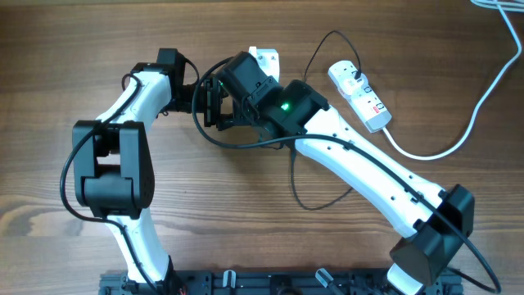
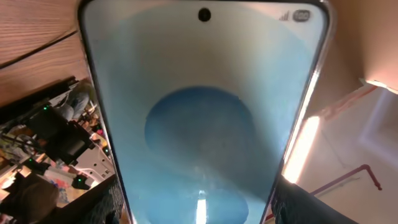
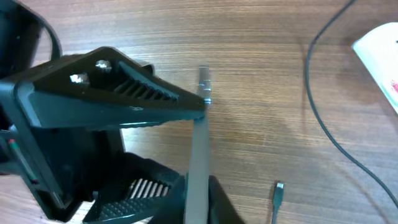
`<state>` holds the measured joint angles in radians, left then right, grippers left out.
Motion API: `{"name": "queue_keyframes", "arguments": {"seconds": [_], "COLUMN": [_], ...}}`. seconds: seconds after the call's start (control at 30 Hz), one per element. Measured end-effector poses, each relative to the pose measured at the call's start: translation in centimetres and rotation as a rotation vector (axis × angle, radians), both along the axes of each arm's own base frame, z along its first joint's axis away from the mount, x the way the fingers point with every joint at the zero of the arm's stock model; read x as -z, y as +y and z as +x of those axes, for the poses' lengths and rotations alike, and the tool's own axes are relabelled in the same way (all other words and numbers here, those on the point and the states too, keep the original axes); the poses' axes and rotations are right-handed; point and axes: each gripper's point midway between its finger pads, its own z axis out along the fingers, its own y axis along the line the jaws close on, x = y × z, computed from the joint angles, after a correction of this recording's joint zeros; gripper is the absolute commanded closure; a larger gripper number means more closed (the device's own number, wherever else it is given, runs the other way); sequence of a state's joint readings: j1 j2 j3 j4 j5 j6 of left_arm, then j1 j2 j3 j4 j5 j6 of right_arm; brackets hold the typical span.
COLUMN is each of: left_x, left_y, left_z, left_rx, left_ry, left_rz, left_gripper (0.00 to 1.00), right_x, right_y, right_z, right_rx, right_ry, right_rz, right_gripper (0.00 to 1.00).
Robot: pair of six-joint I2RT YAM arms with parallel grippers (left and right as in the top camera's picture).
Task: Plug charger to phone and switch on socket
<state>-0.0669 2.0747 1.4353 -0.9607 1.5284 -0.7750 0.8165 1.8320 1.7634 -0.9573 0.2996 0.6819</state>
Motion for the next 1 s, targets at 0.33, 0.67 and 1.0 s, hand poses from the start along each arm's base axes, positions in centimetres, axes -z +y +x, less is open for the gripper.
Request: {"name": "queue_keyframes", "arguments": {"seconds": [0.33,0.67,1.0], "left_x": [-0.5,-0.7,-0.9], "left_y": [0.0,0.0,0.0], "left_z": [0.7,0.7,0.7], "left_rx": [-0.002,-0.002,-0.005], "left_ry": [-0.058,-0.064,0.009], "left_rz": [-0.021,-0.026,-0.030], "left_gripper": [0.06,0.37,0.44], "right_x": [-0.5,-3.6,-2.6], "right_y": [0.1,-1.8,-1.6], "right_z": [0.9,1.5,-0.1], "right_rx": [0.090,0.658,1.026], "right_ry": [-0.034,-0.045,0.129], "right_rz": [0.056,0.456,0.719], "right_gripper": [0.96,0.95,0.96]}}
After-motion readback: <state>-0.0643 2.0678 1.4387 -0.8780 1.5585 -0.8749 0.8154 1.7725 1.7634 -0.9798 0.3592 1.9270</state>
